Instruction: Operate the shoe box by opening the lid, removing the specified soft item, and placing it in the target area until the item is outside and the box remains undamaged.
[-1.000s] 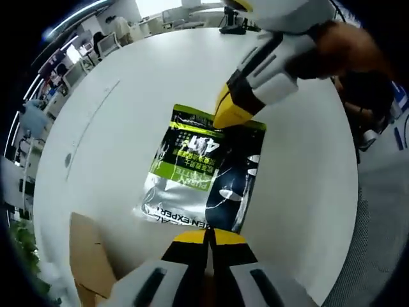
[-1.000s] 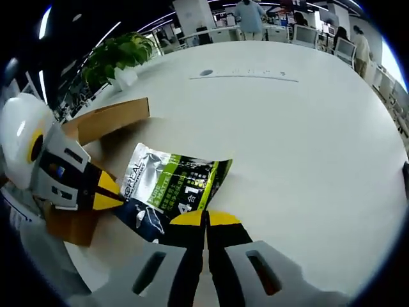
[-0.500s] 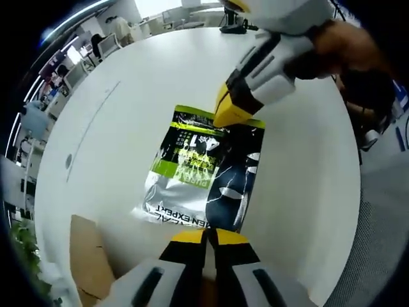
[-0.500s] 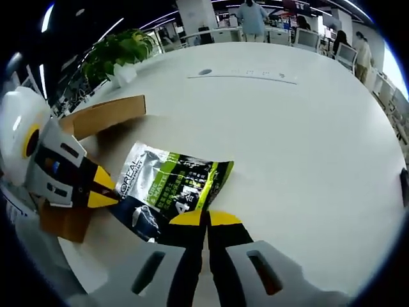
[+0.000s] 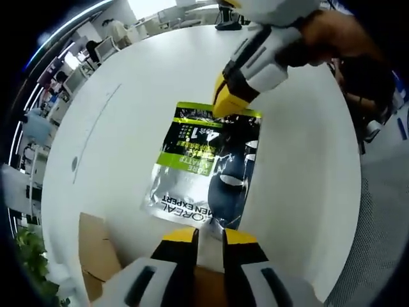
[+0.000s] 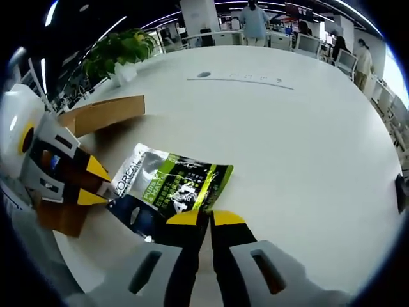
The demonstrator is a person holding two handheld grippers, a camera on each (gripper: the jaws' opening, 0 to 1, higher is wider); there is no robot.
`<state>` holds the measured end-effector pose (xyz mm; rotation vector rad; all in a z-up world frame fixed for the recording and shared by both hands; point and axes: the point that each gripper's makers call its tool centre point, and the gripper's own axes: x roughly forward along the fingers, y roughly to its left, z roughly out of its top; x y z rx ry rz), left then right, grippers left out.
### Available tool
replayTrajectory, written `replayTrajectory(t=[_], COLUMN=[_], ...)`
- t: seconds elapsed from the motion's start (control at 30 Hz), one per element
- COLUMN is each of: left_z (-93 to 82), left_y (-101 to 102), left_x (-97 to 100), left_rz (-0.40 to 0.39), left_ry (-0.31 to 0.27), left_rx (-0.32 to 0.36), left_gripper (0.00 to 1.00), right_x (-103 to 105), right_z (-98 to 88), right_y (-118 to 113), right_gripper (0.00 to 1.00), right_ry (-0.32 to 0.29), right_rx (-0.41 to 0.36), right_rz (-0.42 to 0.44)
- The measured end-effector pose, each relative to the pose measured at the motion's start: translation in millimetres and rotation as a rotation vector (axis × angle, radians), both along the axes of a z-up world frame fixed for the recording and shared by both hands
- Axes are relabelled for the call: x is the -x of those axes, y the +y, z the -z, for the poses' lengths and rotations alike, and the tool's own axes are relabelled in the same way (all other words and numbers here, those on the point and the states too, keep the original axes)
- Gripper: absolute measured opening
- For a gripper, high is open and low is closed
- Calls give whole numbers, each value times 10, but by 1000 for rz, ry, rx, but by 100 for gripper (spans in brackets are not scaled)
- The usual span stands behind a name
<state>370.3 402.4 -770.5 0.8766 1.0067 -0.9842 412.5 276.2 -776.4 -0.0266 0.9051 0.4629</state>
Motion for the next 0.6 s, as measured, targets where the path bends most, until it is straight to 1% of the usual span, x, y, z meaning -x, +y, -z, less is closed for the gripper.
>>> replayTrajectory(t=[0.23,0.4,0.5,0.53,0.6], left_z=[-168,-329,-398,-435,-491], left_y=[-35,-66,-64,-72,-61], left_x=[-1,9,16,26,43], left_rz=[-16,-68,-83,-97,-111], left_ry=[-17,-10,-14,-10,-7], left_rx=[54,132,156,177,198], left_gripper=[18,19,20,21,21], right_x=[17,85,129,142,170], right_z=[-113,-197,-252,-270,-316], right_y=[-43,-36,-31,-27,-20], right_gripper=[7,10,11,12,13], right_ry=[-21,-32,-38,-39,-45], right_rx=[5,14,21,22,26], right_rz=[2,-11,-21,-23,-30])
